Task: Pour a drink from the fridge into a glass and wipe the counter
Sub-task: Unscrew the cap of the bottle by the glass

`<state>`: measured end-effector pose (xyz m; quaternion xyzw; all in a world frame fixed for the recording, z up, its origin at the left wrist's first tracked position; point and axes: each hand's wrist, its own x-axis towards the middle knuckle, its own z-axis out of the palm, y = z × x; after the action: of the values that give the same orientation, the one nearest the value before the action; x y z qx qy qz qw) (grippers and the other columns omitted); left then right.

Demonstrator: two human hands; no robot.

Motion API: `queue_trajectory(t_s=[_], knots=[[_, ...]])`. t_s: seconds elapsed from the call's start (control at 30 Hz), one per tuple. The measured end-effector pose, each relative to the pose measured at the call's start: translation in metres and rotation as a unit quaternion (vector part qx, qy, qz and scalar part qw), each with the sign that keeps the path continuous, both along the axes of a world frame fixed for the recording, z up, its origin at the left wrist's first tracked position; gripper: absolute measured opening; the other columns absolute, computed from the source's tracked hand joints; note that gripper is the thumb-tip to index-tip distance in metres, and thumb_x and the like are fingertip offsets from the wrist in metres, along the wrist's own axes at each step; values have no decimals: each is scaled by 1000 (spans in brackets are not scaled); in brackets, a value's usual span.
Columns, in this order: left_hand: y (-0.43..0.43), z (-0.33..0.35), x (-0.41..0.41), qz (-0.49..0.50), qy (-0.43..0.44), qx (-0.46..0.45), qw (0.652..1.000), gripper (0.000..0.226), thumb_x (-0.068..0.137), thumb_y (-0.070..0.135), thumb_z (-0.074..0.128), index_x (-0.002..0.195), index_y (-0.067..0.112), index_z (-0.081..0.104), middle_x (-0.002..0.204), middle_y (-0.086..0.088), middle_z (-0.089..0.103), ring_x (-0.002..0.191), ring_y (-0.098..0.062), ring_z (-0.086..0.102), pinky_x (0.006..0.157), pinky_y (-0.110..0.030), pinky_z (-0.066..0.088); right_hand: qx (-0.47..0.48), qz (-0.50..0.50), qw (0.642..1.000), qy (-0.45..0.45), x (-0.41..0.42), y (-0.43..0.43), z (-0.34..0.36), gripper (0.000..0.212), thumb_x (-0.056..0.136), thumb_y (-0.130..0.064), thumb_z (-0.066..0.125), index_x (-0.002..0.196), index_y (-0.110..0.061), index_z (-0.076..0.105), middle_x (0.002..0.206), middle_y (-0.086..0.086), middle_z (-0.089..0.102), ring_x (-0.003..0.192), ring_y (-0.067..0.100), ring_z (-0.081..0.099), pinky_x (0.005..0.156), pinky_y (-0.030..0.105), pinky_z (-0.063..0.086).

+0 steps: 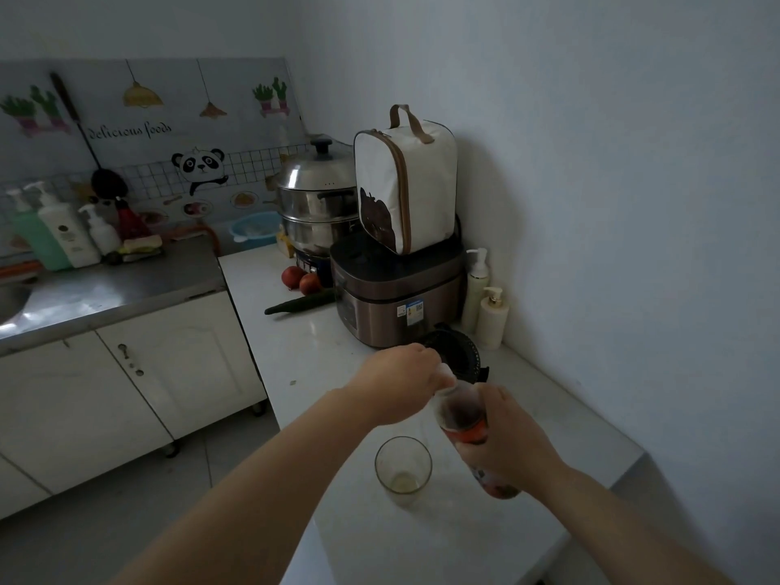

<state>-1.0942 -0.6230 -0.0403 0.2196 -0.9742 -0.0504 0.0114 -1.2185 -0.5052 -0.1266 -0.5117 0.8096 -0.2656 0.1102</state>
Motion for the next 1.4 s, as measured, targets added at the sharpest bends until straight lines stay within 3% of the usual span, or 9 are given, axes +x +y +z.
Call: queue_trajectory(t_s=[0.1,0.17,0.33,0.53,0.7,0.83,1.03,1.2,1.4], knots=[[-2,1,4,19,25,86,996,54,91,45,52,138,20,42,139,-3,47,121,-21,50,95,-34,45,6,-3,1000,6,0,-1,1,56,71,-39,71,117,-29,41,110,-12,40,87,10,50,72,20,45],[0,3,6,-19,38,121,992,69,88,36,61,147,27,27,149,4,35,129,-17,43,101,-30,41,4,-4,1000,10,0,-1,1,55,71,-38,71,117,-28,40,114,-10,43,86,10,51,70,20,45],[-3,-3,4,-42,51,101,993,56,90,0,51,137,29,45,140,7,42,122,-16,48,92,-20,42,4,2,1000,19,-1,-1,1,53,72,-38,71,114,-28,40,116,-6,46,84,12,51,69,20,45],[1,8,-2,23,9,78,997,33,95,35,46,119,14,58,105,-3,56,99,-19,56,78,-30,45,6,3,1000,20,0,-1,4,55,71,-38,71,116,-28,41,113,-9,44,86,9,49,71,19,44],[1,4,7,-13,51,130,990,71,87,34,64,147,30,26,148,5,35,129,-16,43,97,-25,39,6,-6,1000,18,0,-1,4,57,71,-39,71,118,-28,40,111,-10,42,86,9,49,69,18,41],[1,3,5,-32,61,101,992,51,93,11,55,139,29,42,143,5,41,125,-17,47,97,-25,42,-3,3,1000,21,-1,0,2,57,71,-39,71,117,-27,40,117,-6,47,86,10,50,71,20,45],[3,3,1,52,56,54,996,36,93,42,47,115,15,59,119,-8,60,106,-24,57,87,-35,45,4,9,1000,20,0,0,1,61,71,-38,71,121,-27,40,120,-6,46,88,9,49,71,18,42],[3,6,5,-6,35,135,990,77,84,34,67,148,31,23,150,4,33,130,-17,41,98,-26,39,4,8,1000,19,0,0,1,60,71,-40,71,120,-26,39,112,-9,43,86,9,50,72,20,45],[3,4,2,-7,31,116,993,47,95,16,53,139,26,43,143,1,44,130,-16,43,100,-22,36,3,18,999,30,-1,1,0,58,71,-40,71,118,-26,41,113,-7,46,83,10,50,69,17,44]])
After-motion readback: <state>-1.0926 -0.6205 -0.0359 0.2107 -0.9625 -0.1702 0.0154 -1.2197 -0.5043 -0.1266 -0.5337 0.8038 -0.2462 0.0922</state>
